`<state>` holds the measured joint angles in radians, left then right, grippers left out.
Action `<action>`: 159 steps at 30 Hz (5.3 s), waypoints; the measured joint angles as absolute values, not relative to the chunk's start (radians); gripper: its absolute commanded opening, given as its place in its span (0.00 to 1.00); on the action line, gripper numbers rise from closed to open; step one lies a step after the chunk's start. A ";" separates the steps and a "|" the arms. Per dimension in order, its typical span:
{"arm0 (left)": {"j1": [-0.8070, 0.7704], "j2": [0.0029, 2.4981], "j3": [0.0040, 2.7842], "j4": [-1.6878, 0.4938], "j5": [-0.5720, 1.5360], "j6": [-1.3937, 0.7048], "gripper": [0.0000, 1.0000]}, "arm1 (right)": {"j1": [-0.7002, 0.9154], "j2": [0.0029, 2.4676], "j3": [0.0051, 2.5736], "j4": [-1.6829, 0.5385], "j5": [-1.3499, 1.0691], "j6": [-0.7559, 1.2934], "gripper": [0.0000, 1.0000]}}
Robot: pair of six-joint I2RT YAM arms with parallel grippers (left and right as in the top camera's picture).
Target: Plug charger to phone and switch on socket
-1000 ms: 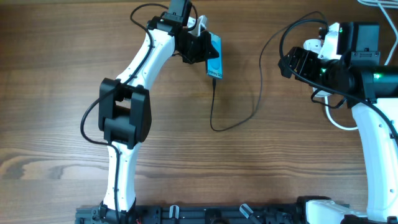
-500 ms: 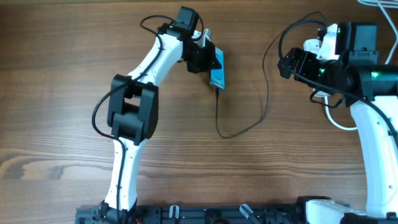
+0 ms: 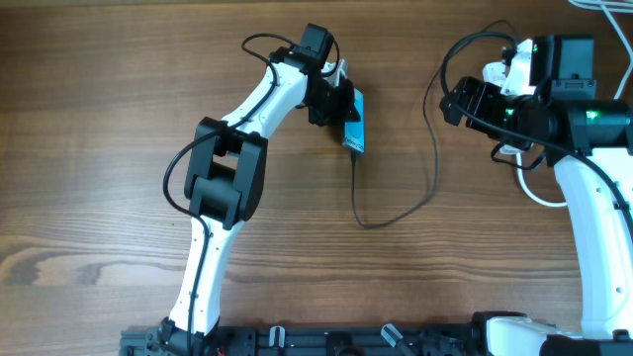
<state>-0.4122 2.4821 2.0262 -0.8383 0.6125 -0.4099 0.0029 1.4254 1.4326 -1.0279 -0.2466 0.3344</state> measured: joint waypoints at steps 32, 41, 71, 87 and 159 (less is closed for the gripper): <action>-0.447 2.465 2.048 -0.897 0.396 -0.421 0.54 | 0.003 1.425 1.433 -1.016 -0.246 0.334 0.99; -0.344 2.299 2.020 -0.944 0.315 -0.383 1.00 | 0.003 1.472 1.431 -0.949 -0.174 0.343 0.99; -0.013 1.813 2.033 -1.280 0.119 -0.379 1.00 | -0.318 1.672 1.429 -0.629 0.372 0.361 0.99; -0.013 1.813 2.033 -1.280 0.117 -0.379 1.00 | -0.370 1.874 1.425 -0.603 0.186 0.222 1.00; -0.013 1.813 2.033 -1.280 0.117 -0.379 1.00 | -0.385 2.104 1.422 -0.448 -0.019 0.445 0.99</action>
